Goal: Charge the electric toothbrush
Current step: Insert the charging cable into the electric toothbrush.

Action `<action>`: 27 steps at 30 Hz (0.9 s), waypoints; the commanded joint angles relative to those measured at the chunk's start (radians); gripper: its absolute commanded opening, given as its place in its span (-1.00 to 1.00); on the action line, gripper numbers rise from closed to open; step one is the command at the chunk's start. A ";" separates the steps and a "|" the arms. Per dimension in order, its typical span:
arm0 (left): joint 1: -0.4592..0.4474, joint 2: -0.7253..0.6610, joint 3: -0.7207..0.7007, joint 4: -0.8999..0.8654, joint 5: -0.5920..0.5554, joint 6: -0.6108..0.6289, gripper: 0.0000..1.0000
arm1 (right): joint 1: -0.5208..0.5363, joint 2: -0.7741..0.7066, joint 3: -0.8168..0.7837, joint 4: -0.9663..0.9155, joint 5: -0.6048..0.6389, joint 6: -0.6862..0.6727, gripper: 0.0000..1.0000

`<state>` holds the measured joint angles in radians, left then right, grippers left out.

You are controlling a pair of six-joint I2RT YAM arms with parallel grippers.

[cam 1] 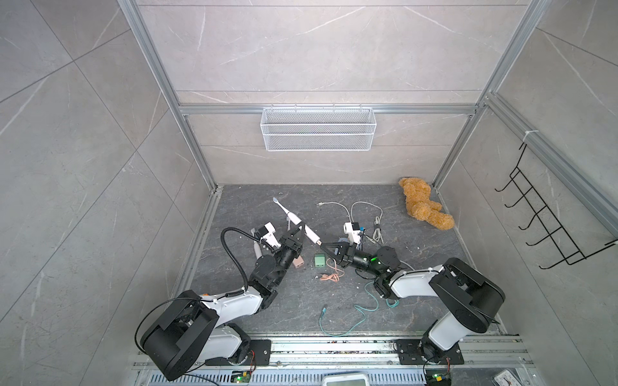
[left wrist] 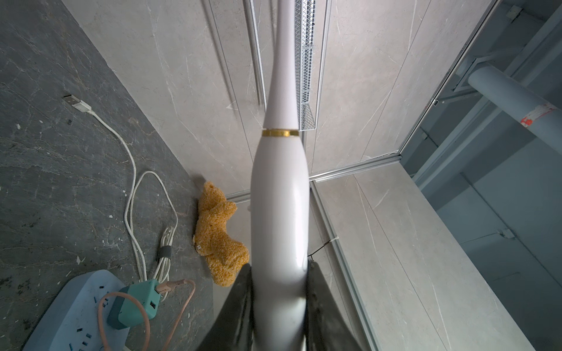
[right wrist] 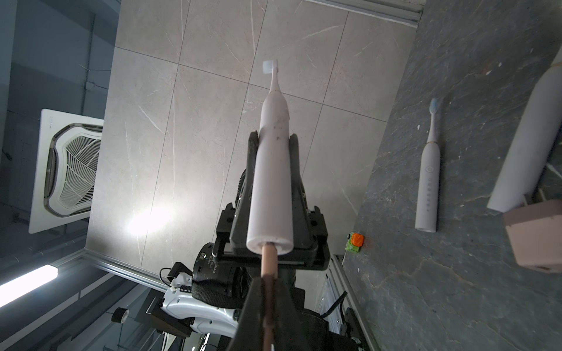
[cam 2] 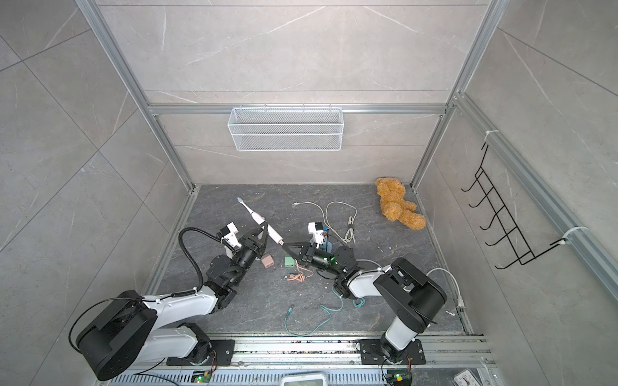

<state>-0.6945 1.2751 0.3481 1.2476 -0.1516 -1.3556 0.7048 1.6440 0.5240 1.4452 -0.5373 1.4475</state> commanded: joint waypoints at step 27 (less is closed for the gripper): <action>0.035 -0.217 0.041 -0.241 0.213 0.116 -1.00 | -0.001 -0.096 -0.070 -0.001 0.115 -0.101 -0.55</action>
<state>-0.6811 1.0847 0.3481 1.0012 0.0273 -1.2778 0.7055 1.5833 0.4782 1.4403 -0.4477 1.3849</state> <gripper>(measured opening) 0.245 0.214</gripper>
